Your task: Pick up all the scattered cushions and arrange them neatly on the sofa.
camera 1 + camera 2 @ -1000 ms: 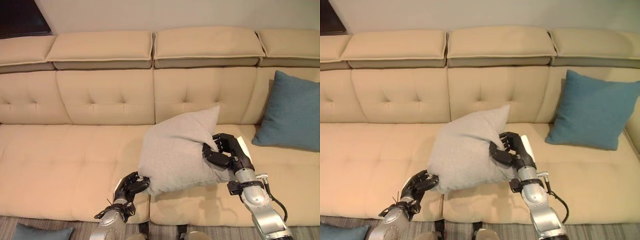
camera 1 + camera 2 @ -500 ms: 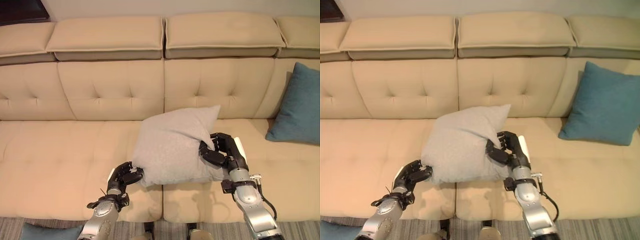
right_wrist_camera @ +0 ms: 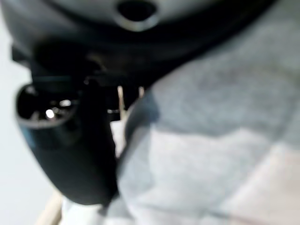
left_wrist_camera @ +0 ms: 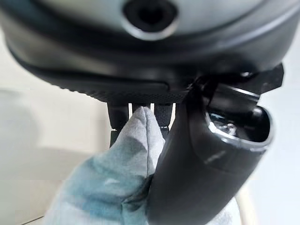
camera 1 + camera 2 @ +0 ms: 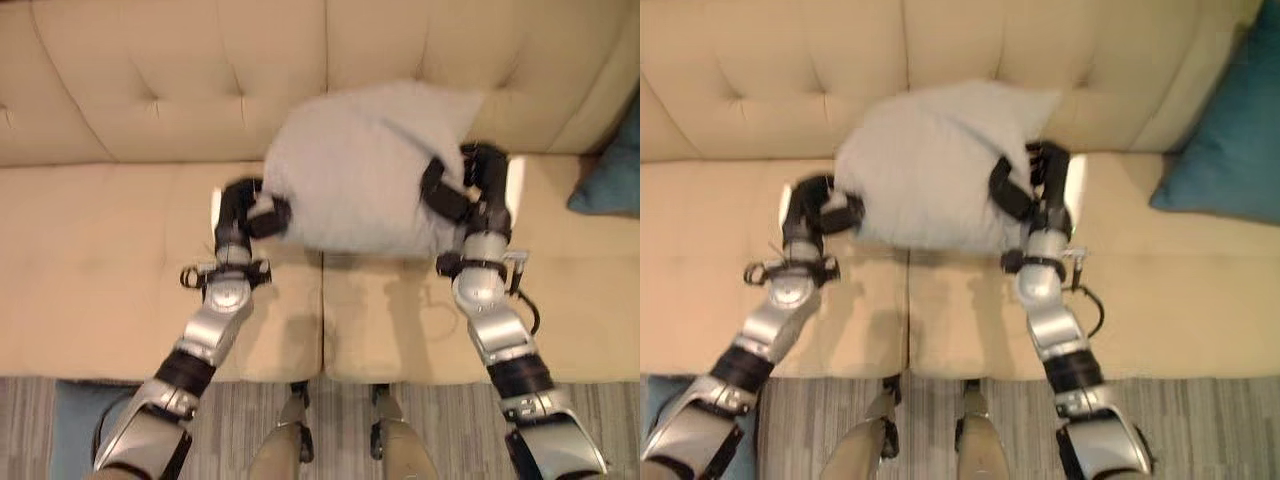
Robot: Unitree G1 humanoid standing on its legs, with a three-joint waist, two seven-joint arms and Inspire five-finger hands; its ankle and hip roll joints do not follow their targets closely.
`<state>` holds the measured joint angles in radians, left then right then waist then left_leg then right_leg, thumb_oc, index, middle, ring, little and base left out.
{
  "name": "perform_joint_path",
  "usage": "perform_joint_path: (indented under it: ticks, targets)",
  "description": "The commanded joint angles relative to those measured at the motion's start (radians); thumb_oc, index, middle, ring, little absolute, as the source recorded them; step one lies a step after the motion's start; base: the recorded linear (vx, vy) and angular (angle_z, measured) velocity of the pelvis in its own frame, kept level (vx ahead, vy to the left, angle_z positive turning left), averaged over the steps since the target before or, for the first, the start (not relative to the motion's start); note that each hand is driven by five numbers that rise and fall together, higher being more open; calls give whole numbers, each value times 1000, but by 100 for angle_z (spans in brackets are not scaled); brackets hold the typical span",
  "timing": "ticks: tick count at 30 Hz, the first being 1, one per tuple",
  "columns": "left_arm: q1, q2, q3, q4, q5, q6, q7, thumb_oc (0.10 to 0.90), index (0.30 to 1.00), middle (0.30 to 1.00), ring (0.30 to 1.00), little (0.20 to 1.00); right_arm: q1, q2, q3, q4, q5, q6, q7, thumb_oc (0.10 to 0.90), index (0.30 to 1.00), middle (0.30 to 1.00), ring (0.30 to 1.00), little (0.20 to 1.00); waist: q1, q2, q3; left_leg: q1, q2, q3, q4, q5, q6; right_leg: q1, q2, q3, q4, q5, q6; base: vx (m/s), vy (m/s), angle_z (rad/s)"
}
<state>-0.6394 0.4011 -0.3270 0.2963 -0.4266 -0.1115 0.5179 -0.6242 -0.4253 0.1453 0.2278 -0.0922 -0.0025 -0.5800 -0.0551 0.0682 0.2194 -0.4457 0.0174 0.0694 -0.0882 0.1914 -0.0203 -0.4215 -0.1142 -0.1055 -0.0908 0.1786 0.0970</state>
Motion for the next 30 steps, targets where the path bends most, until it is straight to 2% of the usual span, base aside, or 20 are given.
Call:
perform_joint_path:
  ticks: [1,6,9,11,16,23,30]
  targets:
    - [-253,-31,-6,-280,168,-288,41,400,300,300,300,300,-202,11,26,-281,-182,-214,-95,400,300,300,300,300,18,-27,-53,15,12,-25,1,-97,-50,-50,-5,52,157,-139,53,0,0,0]
    - [-252,-47,23,-342,219,-306,89,400,300,300,300,300,-230,9,8,-335,-250,-222,-124,400,300,300,300,300,26,-29,-47,-8,16,-31,1,-92,-56,-75,-3,53,164,-143,53,2,-4,1]
    - [-319,-42,6,-290,252,-300,137,400,300,300,300,300,-301,-35,38,-279,-260,-225,-171,400,300,300,300,300,33,-33,-39,-20,16,-34,1,-86,-61,-90,-1,51,166,-139,56,-2,-26,3]
    - [-327,-28,14,-328,287,-300,148,400,300,300,300,300,-310,-52,23,-293,-279,-214,-186,400,300,300,300,300,37,-33,-31,-29,16,-36,1,-80,-65,-94,0,47,161,-138,57,12,-33,4]
    - [-264,-52,30,-481,261,-323,94,400,300,300,300,300,-216,2,-6,-446,-256,-242,-116,400,300,300,300,300,26,-38,-30,-36,14,-41,1,-82,-68,-87,4,46,145,-130,58,26,1,2]
    - [-16,-54,60,-658,214,-319,-26,400,300,300,300,300,89,81,-67,-630,-153,-303,37,400,300,300,300,300,4,-47,-38,3,16,-22,1,-100,-62,-47,3,45,129,-130,61,12,10,1]
    - [50,-39,97,-734,235,-324,-13,400,300,300,300,300,143,102,-94,-738,-152,-341,41,400,300,300,300,300,-2,-48,-28,10,13,-9,1,-103,-62,-43,1,54,127,-127,64,-48,14,0]
